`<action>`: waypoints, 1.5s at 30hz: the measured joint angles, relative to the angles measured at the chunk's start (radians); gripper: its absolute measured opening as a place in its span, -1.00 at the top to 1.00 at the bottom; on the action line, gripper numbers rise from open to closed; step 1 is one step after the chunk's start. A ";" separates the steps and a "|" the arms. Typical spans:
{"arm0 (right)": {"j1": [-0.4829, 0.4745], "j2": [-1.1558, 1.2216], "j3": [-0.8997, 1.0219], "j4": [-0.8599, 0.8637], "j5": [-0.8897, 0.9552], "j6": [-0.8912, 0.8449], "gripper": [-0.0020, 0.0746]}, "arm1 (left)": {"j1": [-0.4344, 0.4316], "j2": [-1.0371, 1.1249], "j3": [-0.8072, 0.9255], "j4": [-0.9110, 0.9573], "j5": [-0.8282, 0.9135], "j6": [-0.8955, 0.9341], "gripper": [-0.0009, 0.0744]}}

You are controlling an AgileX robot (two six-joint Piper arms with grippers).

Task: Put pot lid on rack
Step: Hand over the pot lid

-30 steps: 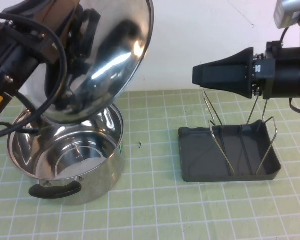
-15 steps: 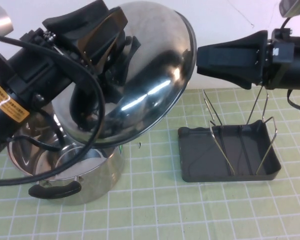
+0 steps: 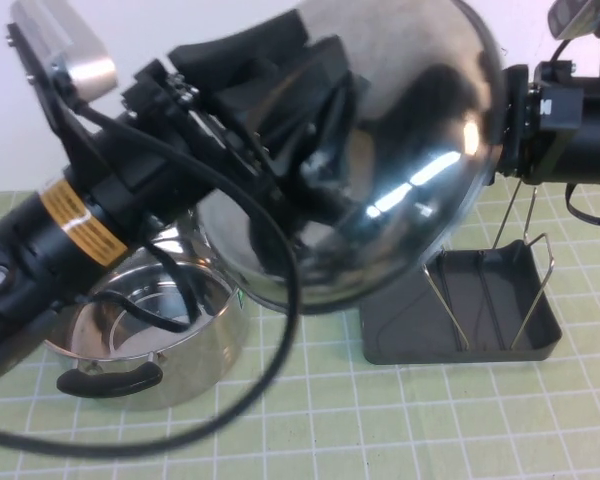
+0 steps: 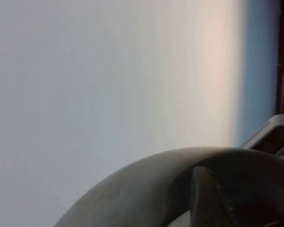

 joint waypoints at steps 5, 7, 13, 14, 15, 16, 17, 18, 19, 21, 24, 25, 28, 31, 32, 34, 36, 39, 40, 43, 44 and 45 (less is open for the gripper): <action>0.002 0.000 0.000 0.000 0.002 0.000 -0.44 | 0.059 0.000 0.000 -0.018 0.003 0.013 0.14; 0.002 0.000 0.000 0.002 0.002 0.000 -0.44 | 0.084 0.000 0.000 -0.020 -0.009 0.015 0.14; 0.002 0.000 0.000 0.002 0.002 0.000 -0.44 | 0.177 -0.019 0.000 -0.018 -0.014 -0.010 0.14; 0.002 0.000 0.000 0.004 0.002 0.000 -0.44 | 0.185 -0.024 0.000 -0.005 -0.014 -0.020 0.14; 0.002 0.000 0.000 0.004 0.002 0.000 -0.44 | 0.190 -0.026 0.000 0.008 -0.016 -0.025 0.14; 0.002 0.000 0.000 0.004 0.002 0.000 -0.44 | 0.193 -0.028 0.000 0.010 -0.016 -0.027 0.14; 0.002 0.000 0.000 0.004 0.002 0.000 -0.44 | 0.197 -0.029 0.000 0.023 -0.016 -0.029 0.14; 0.002 0.000 0.000 0.004 0.004 0.000 -0.44 | 0.197 -0.029 0.000 0.046 -0.015 -0.030 0.14; 0.002 0.000 0.000 0.004 0.004 0.000 -0.44 | 0.197 -0.029 0.000 0.066 -0.010 -0.034 0.14; 0.002 0.000 0.000 0.004 0.004 0.000 -0.44 | 0.193 -0.029 0.000 0.097 -0.009 -0.052 0.14; 0.002 0.000 0.000 0.004 0.004 0.000 -0.44 | 0.172 -0.020 0.000 0.114 -0.009 -0.075 0.14; 0.002 0.000 0.000 0.004 0.004 0.000 -0.44 | 0.160 -0.017 0.000 0.115 -0.006 -0.075 0.14; 0.002 0.000 -0.001 0.006 0.014 0.000 -0.44 | 0.108 0.003 0.000 0.108 0.010 -0.051 0.14; 0.002 0.000 -0.001 0.007 0.014 0.000 -0.44 | 0.049 0.030 0.000 0.081 0.017 0.002 0.14; 0.002 0.000 -0.001 0.007 0.014 0.000 -0.44 | 0.032 0.038 0.000 0.066 0.017 0.018 0.14; 0.002 0.000 -0.001 0.007 0.012 0.000 -0.44 | -0.010 0.059 0.000 0.027 0.017 0.052 0.14; 0.002 0.000 -0.001 0.007 0.012 0.000 -0.42 | -0.045 0.085 0.000 -0.013 0.015 0.075 0.15; -0.002 0.000 -0.001 0.005 -0.002 -0.005 -0.16 | -0.081 0.119 0.000 -0.076 0.025 0.087 0.14; -0.002 0.000 -0.001 0.008 -0.005 -0.010 -0.02 | -0.086 0.124 0.000 -0.095 0.037 0.089 0.14; -0.002 0.000 -0.001 0.020 -0.007 -0.002 0.04 | -0.092 0.135 0.000 -0.131 0.048 0.091 0.14; -0.003 0.000 -0.001 0.020 -0.007 -0.004 0.06 | -0.093 0.135 0.000 -0.136 0.054 0.087 0.13; -0.003 0.000 -0.001 0.020 0.002 -0.014 0.13 | -0.093 0.135 0.000 -0.139 0.072 0.082 0.08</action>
